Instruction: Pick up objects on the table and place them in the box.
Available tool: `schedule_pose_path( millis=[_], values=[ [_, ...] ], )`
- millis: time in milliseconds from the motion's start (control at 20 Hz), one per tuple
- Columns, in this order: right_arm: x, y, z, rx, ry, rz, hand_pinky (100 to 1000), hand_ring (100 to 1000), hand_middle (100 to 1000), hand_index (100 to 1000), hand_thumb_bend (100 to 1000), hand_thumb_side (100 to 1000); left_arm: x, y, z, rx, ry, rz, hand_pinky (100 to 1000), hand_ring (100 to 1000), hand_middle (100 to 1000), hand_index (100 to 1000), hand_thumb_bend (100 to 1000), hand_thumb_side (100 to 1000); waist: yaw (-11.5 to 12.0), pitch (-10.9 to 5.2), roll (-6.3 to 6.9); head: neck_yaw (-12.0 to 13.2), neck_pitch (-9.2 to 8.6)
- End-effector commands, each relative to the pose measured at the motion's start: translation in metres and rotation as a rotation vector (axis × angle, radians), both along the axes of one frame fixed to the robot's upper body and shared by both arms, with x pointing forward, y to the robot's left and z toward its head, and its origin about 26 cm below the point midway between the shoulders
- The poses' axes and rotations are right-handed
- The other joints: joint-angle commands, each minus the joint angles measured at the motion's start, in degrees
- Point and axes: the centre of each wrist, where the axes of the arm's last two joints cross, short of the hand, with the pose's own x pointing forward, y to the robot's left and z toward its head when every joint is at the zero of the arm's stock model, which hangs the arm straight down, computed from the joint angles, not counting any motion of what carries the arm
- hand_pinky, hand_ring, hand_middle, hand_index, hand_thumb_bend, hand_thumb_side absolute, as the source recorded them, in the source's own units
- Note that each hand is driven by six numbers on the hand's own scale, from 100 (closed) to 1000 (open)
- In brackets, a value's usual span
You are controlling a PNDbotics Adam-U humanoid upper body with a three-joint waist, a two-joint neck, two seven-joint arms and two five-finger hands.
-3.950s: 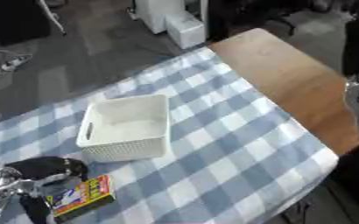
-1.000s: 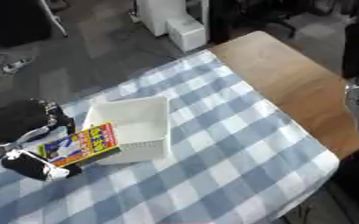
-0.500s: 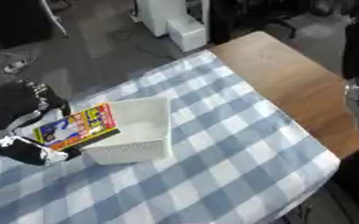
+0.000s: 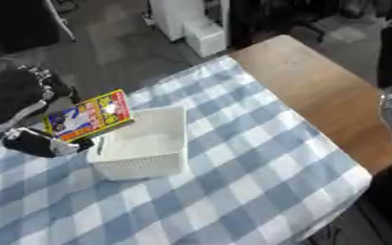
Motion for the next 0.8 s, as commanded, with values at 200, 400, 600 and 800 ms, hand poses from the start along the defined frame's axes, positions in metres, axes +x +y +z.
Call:
schedule_pose_path(
  millis=[200, 400, 600, 800],
  values=[
    [0.0, 0.0, 0.017, -0.029, -0.03, 0.016, 427, 357, 398, 596, 100, 1000, 0.014, 0.002, 0.003, -0.007, -0.059, -0.002, 100, 100, 108, 200, 278, 489, -0.43, -0.53, -0.16, 1.08, -1.29],
    [0.002, 0.001, 0.022, -0.024, -0.03, 0.03, 427, 357, 395, 596, 100, 1000, 0.022, -0.001, -0.004, 0.007, -0.065, -0.01, 100, 100, 109, 200, 281, 491, -1.02, -0.52, 0.15, 1.53, -2.14],
    [0.003, 0.003, 0.028, -0.011, -0.027, 0.047, 426, 358, 395, 596, 100, 1000, 0.029, -0.007, -0.013, 0.038, -0.059, -0.034, 100, 100, 111, 201, 278, 498, -1.68, -0.4, 0.39, 0.63, -4.82],
    [0.005, 0.004, 0.037, 0.016, -0.022, 0.061, 425, 358, 395, 597, 100, 1000, 0.034, -0.014, -0.028, 0.074, -0.05, -0.044, 100, 100, 113, 205, 271, 506, -2.52, -0.16, 0.53, -1.1, -9.59]
  ],
)
